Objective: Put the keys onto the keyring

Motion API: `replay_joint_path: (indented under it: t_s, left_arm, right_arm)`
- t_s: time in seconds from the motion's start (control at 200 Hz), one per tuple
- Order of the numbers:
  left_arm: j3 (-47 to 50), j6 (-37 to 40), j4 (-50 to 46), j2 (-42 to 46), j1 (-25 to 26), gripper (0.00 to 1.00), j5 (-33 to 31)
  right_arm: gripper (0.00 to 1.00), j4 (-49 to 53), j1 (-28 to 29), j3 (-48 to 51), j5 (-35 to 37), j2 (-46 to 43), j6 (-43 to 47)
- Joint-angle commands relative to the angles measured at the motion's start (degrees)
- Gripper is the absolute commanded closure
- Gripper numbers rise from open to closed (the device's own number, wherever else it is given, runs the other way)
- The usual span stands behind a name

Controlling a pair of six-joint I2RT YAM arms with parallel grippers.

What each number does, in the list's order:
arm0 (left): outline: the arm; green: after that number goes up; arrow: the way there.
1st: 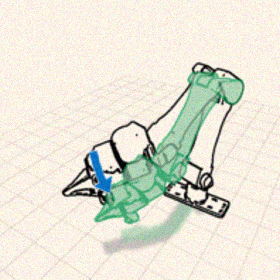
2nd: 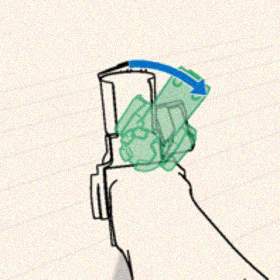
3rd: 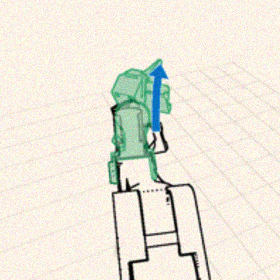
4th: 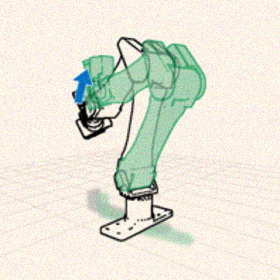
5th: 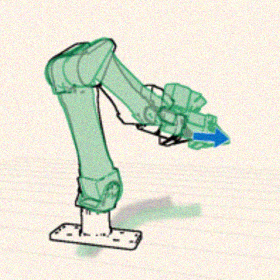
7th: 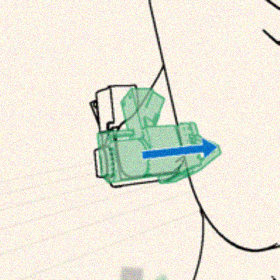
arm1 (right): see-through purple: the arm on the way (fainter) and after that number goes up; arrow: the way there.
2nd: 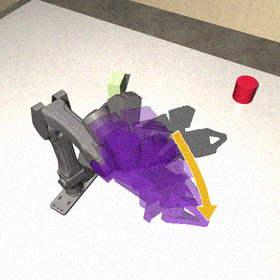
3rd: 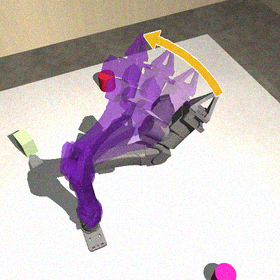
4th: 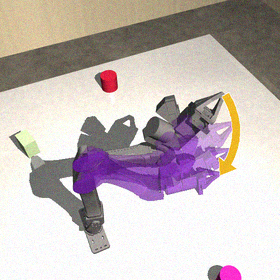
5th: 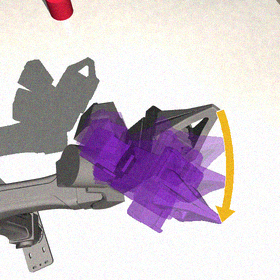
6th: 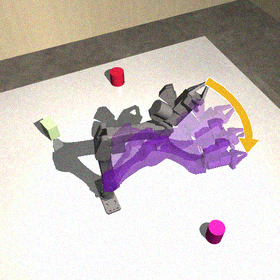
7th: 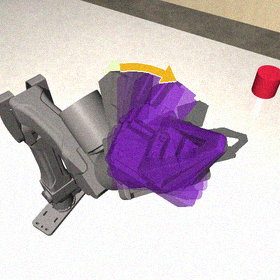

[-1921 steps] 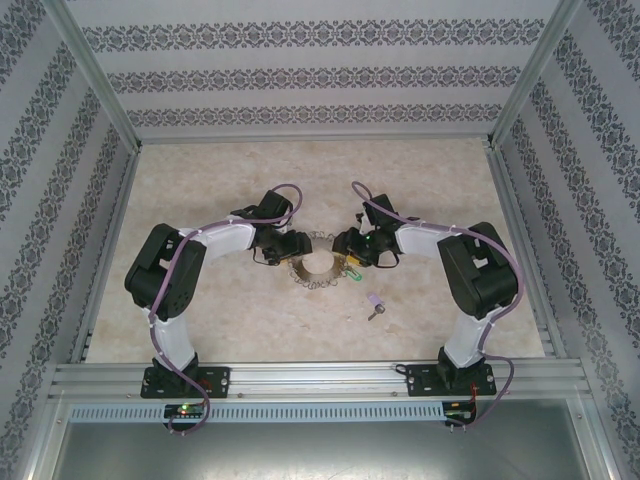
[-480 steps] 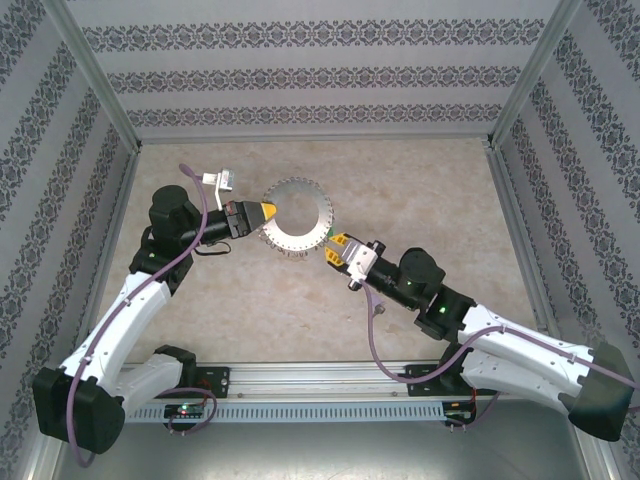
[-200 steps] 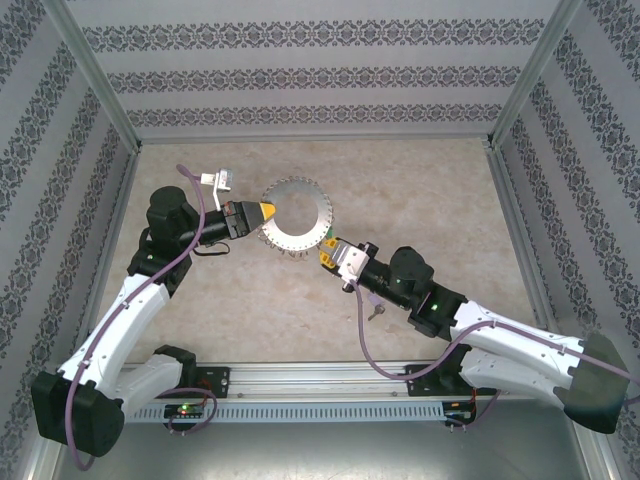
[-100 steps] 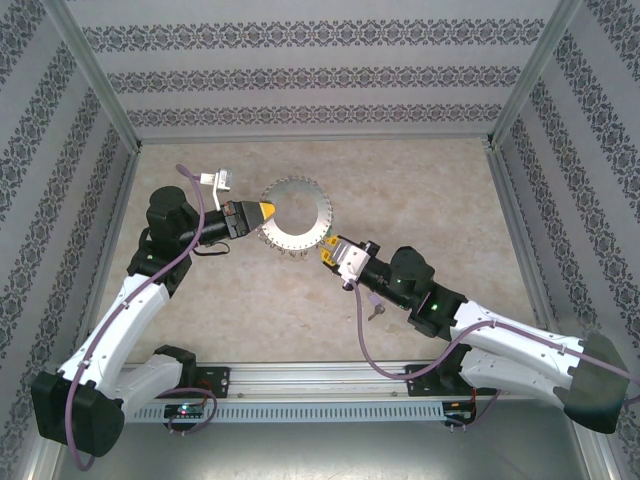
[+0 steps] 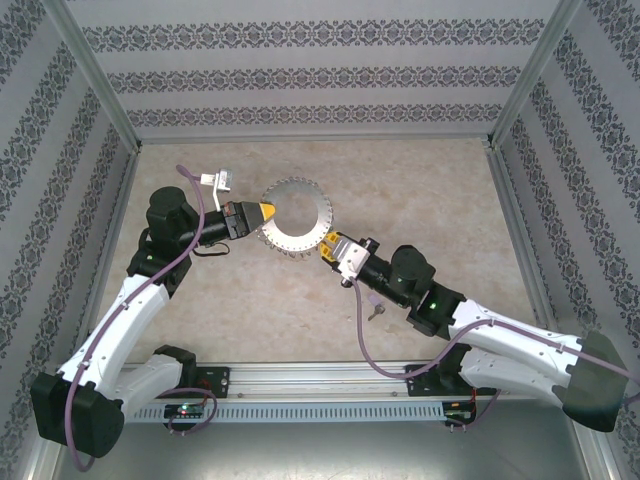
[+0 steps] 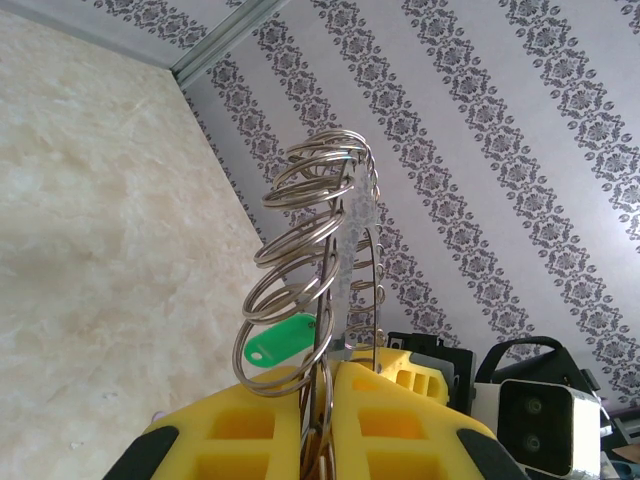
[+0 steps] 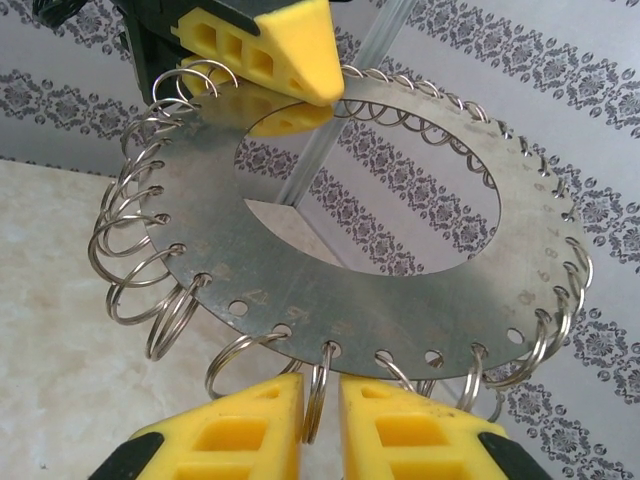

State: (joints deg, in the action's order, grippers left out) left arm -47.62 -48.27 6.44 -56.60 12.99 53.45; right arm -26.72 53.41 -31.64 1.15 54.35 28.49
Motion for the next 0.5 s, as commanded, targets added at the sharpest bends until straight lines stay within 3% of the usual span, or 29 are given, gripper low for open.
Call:
replay_joint_path:
  t_s: [0.0, 0.495]
  left_arm:
    - [-1.2, -0.5, 1.6, 1.4, -0.7, 1.0, 0.7]
    - [0.2, -2.6, 2.3, 1.4, -1.1, 1.0, -2.3]
  right_arm:
    - [0.82, -1.9, 0.5, -1.4, 1.4, 0.0, -0.5]
    - [0.95, -1.4, 0.5, -0.4, 2.3, -0.4, -0.7]
